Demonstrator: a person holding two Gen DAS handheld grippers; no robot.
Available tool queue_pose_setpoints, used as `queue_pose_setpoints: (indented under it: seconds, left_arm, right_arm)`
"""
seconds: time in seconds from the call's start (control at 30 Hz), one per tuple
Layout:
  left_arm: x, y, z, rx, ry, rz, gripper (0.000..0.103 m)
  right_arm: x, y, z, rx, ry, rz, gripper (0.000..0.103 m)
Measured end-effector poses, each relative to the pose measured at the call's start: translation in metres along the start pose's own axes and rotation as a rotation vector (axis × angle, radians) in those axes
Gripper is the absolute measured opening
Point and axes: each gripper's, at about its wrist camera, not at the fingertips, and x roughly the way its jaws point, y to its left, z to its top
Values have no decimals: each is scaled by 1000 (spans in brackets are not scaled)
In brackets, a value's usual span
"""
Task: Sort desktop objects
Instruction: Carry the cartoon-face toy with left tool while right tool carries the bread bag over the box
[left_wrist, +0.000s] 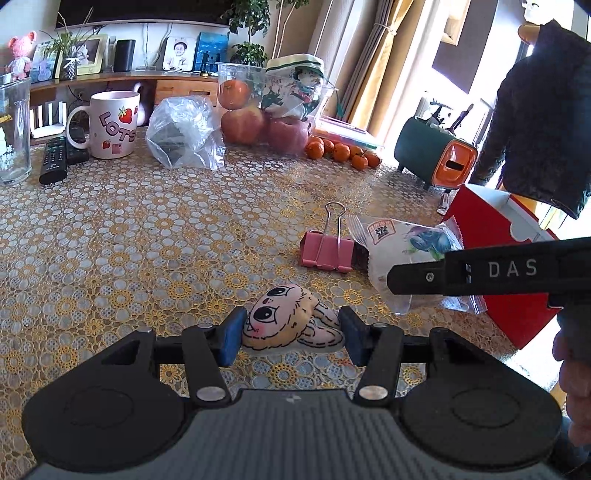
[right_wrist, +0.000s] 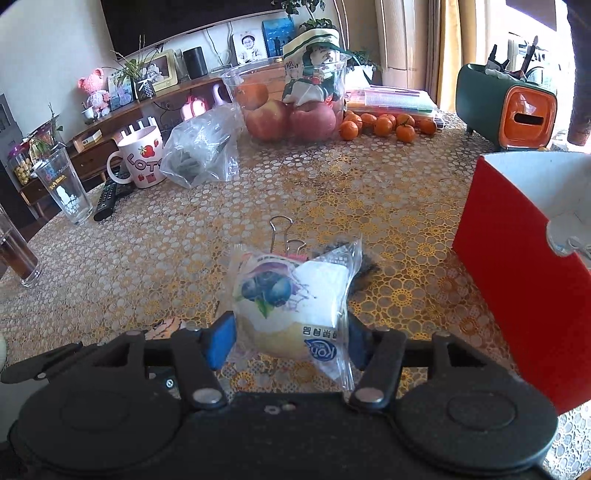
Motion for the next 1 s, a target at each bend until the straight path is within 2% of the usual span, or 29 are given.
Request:
queue_pose_setpoints:
  seconds: [0.53, 1.0]
  left_arm:
    - [-61, -79, 9, 30, -44, -74, 53]
    - [-92, -162, 18, 121, -97, -112, 53]
  right_arm:
    - [-93, -49, -24, 20, -75, 54, 60]
    - [-162, -111, -33, 65, -193, 61, 60]
